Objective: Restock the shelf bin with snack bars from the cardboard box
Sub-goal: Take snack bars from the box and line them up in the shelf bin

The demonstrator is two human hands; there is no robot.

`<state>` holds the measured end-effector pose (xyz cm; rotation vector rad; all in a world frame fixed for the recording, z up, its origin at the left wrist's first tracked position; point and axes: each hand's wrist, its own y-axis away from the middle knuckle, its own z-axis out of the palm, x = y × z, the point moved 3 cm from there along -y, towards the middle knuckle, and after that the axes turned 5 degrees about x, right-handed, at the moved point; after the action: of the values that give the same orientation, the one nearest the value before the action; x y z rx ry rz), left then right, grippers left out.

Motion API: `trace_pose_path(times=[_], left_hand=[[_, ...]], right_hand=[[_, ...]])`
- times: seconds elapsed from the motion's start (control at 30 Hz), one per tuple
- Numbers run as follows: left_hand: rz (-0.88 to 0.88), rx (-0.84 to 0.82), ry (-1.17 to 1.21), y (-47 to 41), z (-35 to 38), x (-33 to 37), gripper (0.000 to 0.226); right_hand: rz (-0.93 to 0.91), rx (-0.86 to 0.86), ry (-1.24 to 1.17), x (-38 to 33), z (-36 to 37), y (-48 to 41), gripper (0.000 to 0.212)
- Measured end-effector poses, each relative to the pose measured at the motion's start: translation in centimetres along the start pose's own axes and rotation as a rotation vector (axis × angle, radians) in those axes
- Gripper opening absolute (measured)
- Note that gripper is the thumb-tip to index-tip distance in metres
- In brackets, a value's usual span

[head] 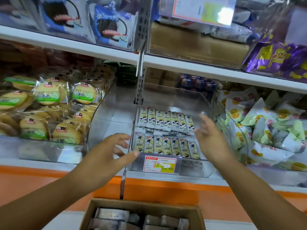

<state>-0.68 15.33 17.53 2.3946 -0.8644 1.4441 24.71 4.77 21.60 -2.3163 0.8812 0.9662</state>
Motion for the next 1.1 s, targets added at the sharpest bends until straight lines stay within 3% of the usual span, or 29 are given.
trace_pose_path(times=[0.1,0.17,0.23,0.3,0.4,0.53,0.63,0.7,0.77,0.97,1.1], left_hand=[[0.13,0.053,-0.151,3.0,-0.5,-0.7,0.035],[0.161,-0.065,-0.285,5.1,0.5,-2.3,0.025],[0.138,-0.294,-0.489,7.9,2.6,-4.3,0.022],[0.145,-0.564,-0.693,10.9,5.3,-6.9,0.044],[0.057,-0.787,-0.742,14.0,9.5,-10.1,0.059],[-0.183,-0.701,-0.591,14.7,13.9,-14.0,0.059],[-0.352,-0.646,-0.537,16.4,16.2,-18.2,0.059],[-0.421,-0.713,-0.527,18.3,17.3,-20.2,0.057],[-0.403,-0.773,-0.57,19.6,17.7,-21.4,0.052],[-0.349,-0.797,-0.646,19.4,17.6,-22.6,0.055],[-0.314,-0.847,-0.73,19.8,18.6,-23.4,0.055]], right_hand=[[-0.239,0.235,-0.381,-1.5,-1.9,6.3,0.032],[-0.276,0.22,-0.532,-0.7,-0.6,10.5,0.033],[-0.199,0.092,-0.52,2.5,2.8,13.9,0.034],[-0.051,-0.155,-0.324,7.9,7.1,16.7,0.028],[0.169,-0.541,0.028,17.3,11.9,20.6,0.026],[0.381,-0.731,0.28,24.4,13.0,23.7,0.034],[0.383,-0.842,0.271,26.2,13.6,24.6,0.038],[0.404,-0.87,0.262,26.9,14.3,25.1,0.033],[0.385,-0.917,0.338,27.8,15.2,25.6,0.027],[0.288,-0.944,0.662,29.8,17.0,27.4,0.073],[0.215,-0.963,0.715,29.5,17.9,27.5,0.075]])
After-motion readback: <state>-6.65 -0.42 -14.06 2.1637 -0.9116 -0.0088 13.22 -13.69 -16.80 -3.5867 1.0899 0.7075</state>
